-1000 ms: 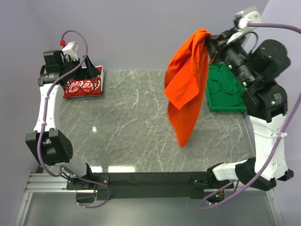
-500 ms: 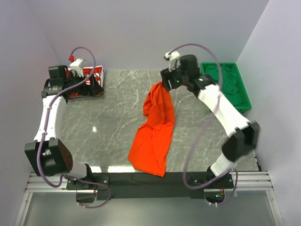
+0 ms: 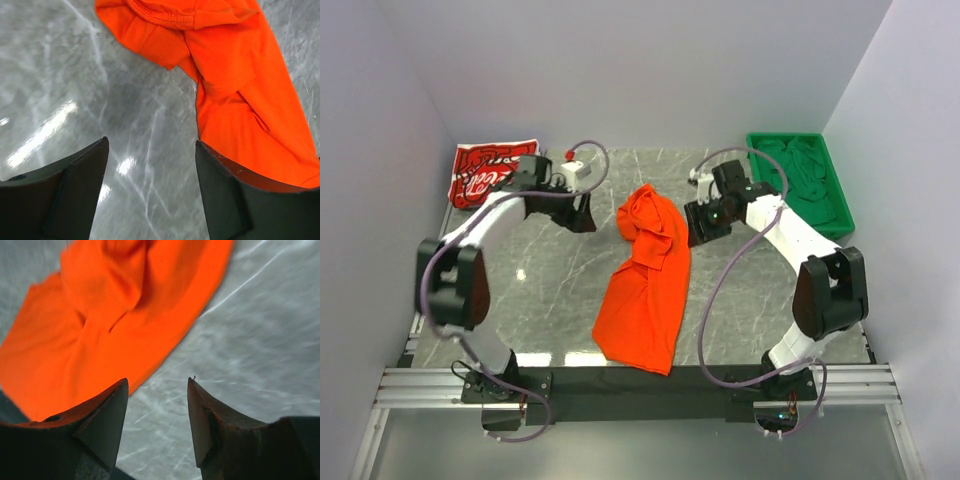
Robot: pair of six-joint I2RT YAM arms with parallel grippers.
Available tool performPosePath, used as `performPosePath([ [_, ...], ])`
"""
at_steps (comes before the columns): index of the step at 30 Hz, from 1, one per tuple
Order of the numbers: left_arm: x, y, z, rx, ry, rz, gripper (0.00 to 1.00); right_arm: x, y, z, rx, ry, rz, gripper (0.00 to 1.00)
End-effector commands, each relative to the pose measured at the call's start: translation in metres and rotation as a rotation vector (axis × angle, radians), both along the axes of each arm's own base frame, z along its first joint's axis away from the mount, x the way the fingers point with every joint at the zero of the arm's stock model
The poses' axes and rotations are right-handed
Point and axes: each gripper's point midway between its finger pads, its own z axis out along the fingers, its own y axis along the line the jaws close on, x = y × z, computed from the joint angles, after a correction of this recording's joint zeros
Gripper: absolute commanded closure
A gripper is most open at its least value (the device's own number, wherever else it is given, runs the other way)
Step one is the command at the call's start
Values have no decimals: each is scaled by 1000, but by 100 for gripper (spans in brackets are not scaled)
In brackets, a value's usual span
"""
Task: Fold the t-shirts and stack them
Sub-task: Move the tshirt to the center of the board, then flatten the tshirt out
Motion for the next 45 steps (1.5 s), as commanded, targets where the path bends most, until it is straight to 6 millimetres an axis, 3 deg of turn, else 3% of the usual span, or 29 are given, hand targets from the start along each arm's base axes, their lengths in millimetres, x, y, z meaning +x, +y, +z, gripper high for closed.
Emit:
performPosePath([
  [1, 30, -27, -5, -54, 19, -31, 26, -14, 17, -7, 83, 55, 16, 44],
  [3, 44, -40, -8, -85, 41, -20, 29, -11, 23, -9, 110, 68, 28, 46],
  [4, 48, -45, -22, -110, 111, 11, 31, -9, 29, -6, 138, 73, 39, 48],
  [6, 61, -53, -20, -155, 127, 14, 36, 0, 37, -3, 167, 74, 52, 48],
  [7, 63, -57, -33, -179, 197, 45, 38, 2, 43, 0, 190, 75, 63, 49],
  [9, 70, -64, -35, -215, 218, 48, 40, 13, 51, -2, 211, 85, 73, 49],
  [13, 71, -75, -61, -267, 335, 73, 44, 23, 76, -8, 250, 124, 102, 48],
  [16, 70, -80, -80, -277, 406, 102, 47, 25, 89, -23, 241, 154, 118, 46],
  [24, 72, -98, -100, -315, 493, 125, 51, 39, 91, -61, 171, 198, 76, 44],
  [26, 74, -99, -109, -322, 526, 147, 56, 47, 88, -64, 145, 178, 68, 49],
  [27, 78, -101, -108, -327, 526, 153, 58, 50, 87, -67, 138, 183, 62, 63],
  [29, 82, -100, -113, -331, 542, 171, 74, 57, 82, -60, 125, 159, 79, 78],
  [30, 88, -100, -110, -333, 532, 177, 81, 62, 74, -55, 127, 148, 66, 93],
  [31, 91, -97, -107, -332, 519, 180, 94, 62, 67, -51, 115, 148, 69, 100],
  [32, 98, -91, -102, -336, 498, 189, 99, 66, 59, -44, 111, 131, 61, 100],
  [39, 152, -41, -6, -282, 140, 214, 99, 96, -28, 35, 71, -85, -63, 100],
  [42, 159, -17, 7, -217, 81, 246, 99, 104, -64, 49, 3, -137, -108, 100],
  [45, 154, 2, 12, -172, 68, 267, 99, 102, -86, 49, -40, -134, -120, 100],
])
